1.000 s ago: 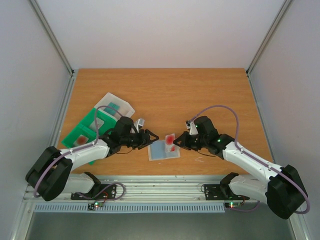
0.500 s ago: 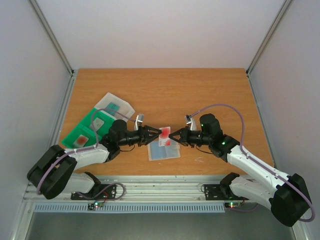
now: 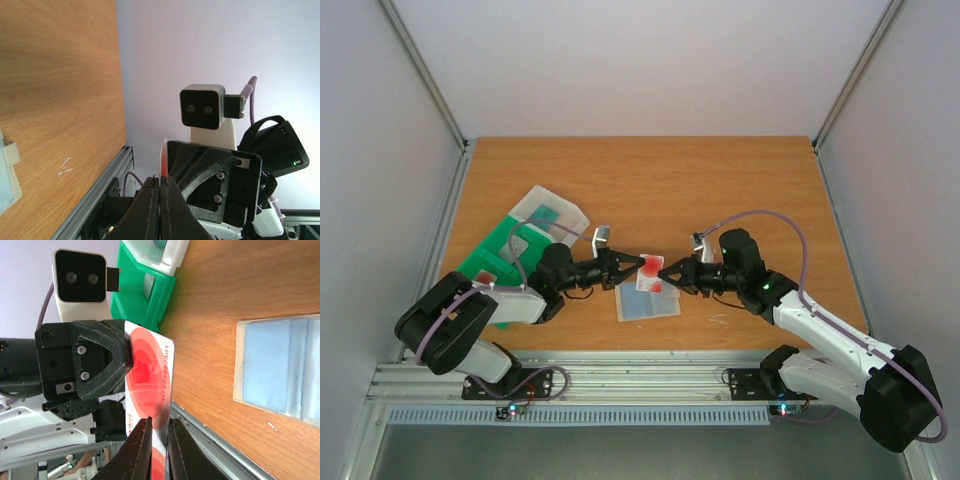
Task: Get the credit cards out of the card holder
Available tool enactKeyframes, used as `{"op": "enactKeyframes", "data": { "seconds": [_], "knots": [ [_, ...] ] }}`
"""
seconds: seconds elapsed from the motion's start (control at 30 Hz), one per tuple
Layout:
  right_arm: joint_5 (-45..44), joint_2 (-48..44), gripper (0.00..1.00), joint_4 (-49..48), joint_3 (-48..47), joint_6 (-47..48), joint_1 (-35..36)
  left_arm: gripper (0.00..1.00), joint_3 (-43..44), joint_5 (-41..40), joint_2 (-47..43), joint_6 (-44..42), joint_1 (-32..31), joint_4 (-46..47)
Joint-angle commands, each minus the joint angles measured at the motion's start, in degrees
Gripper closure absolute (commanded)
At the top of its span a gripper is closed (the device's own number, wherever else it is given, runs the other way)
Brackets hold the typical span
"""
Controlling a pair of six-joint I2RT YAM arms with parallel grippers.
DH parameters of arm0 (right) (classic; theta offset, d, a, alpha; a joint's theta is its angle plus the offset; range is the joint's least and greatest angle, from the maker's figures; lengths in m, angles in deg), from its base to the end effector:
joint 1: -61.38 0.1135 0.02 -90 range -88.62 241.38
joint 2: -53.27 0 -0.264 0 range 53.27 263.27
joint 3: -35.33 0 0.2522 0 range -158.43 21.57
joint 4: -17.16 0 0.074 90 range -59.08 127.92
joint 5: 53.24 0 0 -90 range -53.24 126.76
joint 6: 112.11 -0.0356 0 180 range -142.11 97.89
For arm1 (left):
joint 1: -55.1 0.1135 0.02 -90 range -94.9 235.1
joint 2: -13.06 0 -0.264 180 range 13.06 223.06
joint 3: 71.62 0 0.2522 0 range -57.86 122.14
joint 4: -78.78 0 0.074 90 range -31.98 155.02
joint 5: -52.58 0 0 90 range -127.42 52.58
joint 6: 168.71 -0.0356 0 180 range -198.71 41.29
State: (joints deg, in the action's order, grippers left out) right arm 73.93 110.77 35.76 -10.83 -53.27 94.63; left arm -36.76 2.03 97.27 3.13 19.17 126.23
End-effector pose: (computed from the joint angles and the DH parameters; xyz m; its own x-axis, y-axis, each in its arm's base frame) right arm 0.1673 0.1354 0.2355 -0.8098 -0.0379 -0.5855 -0.5326 0.4662 0.7064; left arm 0.1965 -0.1704 0.1814 -0.9614 -0.2473 -0.1210 0.1107 0.0551 -0.9923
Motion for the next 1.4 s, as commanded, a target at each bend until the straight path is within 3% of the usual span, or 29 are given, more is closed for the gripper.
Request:
{"op": "enactKeyframes", "data": {
  "seconds": [0.0,0.27,0.5,0.67,0.83,1.37],
  "knots": [
    [1.7,-0.58,0.87,2.18,-1.45,3.63,0.23,1.0,0.22,2.54,-0.58,-2.27,-0.42,2.85],
    [-1.13,-4.05,0.72,20.74,-10.16,17.57,0.14,1.0,1.6,5.56,-7.92,-11.4,-0.46,-13.72],
    [0.89,-1.97,0.68,33.02,-19.88,29.54,0.06,1.0,7.89,8.33,-16.68,-26.62,-0.4,-42.19],
    [3.01,1.01,0.68,40.38,-25.67,36.15,0.01,0.99,11.05,10.26,-20.58,-33.9,-0.46,-53.47],
    [5.19,4.48,0.67,40.85,-26.84,37.18,0.05,1.0,10.78,13.16,-22.64,-34.82,-0.55,-54.45],
    [20.25,10.27,0.62,28.87,-19.05,32.74,0.23,0.99,9.56,19.21,-23.0,-31.82,-0.73,-48.04]
  ]
}}
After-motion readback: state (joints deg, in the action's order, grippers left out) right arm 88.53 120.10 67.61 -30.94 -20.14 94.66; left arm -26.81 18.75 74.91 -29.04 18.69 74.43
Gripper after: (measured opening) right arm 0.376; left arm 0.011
